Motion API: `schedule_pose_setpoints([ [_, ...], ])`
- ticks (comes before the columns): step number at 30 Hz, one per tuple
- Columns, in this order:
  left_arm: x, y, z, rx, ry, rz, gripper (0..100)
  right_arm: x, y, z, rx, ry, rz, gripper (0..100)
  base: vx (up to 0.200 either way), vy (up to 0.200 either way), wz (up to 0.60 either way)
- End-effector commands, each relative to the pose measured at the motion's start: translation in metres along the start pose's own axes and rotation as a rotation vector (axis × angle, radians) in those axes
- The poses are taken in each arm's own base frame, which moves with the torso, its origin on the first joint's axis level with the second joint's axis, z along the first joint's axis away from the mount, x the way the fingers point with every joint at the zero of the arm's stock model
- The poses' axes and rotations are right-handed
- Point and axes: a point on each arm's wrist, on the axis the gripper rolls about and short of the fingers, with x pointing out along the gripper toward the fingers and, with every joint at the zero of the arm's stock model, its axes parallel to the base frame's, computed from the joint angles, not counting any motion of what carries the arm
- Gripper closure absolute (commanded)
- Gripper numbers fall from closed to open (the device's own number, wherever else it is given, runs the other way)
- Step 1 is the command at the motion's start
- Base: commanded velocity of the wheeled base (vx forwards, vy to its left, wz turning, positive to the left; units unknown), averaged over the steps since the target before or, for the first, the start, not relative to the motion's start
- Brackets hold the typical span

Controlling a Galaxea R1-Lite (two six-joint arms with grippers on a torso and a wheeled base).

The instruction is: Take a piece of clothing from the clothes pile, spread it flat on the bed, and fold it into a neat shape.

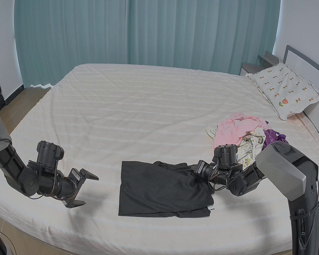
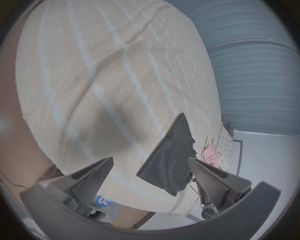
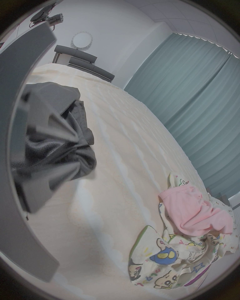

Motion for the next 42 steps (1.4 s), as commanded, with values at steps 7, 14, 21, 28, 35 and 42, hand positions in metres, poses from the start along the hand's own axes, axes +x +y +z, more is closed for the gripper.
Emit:
schedule_pose_setpoints([
  [7,0.0,0.0,0.0,-0.001,0.0,0.001,0,-0.01,-0.011,0.004,0.046,-0.002,-0.036,100,0.0,0.0,0.0],
  [14,0.0,0.0,-0.001,0.001,0.002,0.001,0,-0.015,-0.021,0.017,0.124,-0.057,-0.031,100,0.0,0.0,0.0],
  [21,0.0,0.0,-0.001,0.002,0.002,0.001,0,-0.011,-0.024,0.012,0.127,-0.038,-0.037,0,0.0,0.0,0.0],
  [28,0.0,0.001,-0.001,0.002,0.002,0.002,0,-0.019,-0.031,0.018,0.14,-0.057,-0.054,0,0.0,0.0,0.0],
  [35,0.0,0.0,-0.001,0.002,0.002,0.001,0,-0.068,-0.03,0.01,0.147,-0.013,-0.064,0,0.0,0.0,0.0],
  [42,0.0,0.0,-0.001,0.002,0.002,0.001,0,-0.103,-0.035,-0.023,0.13,0.086,-0.021,0,0.0,0.0,0.0],
])
